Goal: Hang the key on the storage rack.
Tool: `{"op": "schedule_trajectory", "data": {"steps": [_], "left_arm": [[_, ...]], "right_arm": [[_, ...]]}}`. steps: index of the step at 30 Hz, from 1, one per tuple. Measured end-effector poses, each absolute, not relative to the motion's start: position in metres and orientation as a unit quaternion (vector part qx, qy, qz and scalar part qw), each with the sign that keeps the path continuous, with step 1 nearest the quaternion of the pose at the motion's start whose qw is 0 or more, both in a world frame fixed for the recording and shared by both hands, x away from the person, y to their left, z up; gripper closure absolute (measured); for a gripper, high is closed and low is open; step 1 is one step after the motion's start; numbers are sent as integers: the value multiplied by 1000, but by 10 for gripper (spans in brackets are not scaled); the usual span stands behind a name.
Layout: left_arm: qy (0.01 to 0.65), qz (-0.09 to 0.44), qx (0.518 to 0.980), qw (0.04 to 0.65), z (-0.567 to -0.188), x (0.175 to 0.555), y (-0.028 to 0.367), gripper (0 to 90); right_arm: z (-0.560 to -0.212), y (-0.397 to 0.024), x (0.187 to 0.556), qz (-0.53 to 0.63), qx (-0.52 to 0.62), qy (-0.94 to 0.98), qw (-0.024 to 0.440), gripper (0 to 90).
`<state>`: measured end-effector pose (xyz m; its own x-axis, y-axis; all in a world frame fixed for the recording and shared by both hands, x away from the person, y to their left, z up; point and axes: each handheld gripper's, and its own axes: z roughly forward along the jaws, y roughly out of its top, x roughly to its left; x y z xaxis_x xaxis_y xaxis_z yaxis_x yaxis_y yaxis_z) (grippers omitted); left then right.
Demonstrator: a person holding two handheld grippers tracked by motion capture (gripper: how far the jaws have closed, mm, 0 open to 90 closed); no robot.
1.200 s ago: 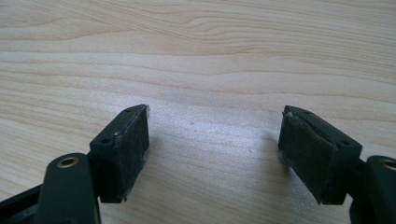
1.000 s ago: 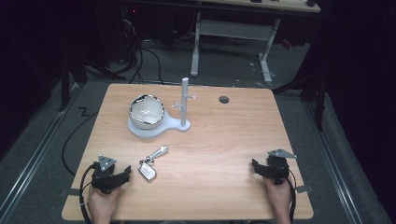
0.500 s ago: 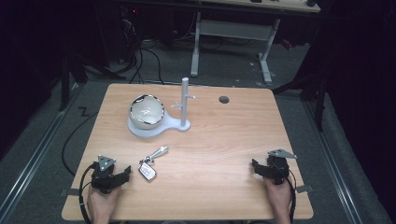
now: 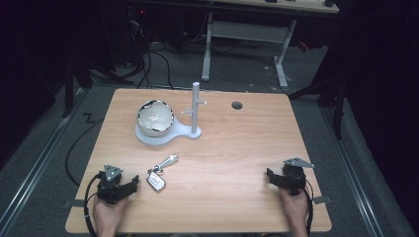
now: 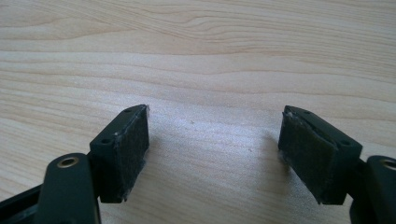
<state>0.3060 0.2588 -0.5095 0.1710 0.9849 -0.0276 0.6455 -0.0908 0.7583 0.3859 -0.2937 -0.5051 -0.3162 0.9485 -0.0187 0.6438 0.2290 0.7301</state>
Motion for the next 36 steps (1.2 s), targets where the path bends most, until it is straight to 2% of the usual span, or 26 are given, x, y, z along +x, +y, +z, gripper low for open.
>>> {"op": "schedule_trajectory", "data": {"steps": [15, 26, 36], "left_arm": [[562, 243, 705, 356, -496, 310, 250, 310], [532, 225, 726, 373, -488, 328, 230, 392], [527, 223, 737, 360, -486, 352, 221, 410]], "right_arm": [[-505, -294, 386, 318, 533, 746, 240, 246], [-505, -294, 386, 318, 533, 746, 240, 246], [-505, -294, 386, 318, 534, 746, 239, 246]]}}
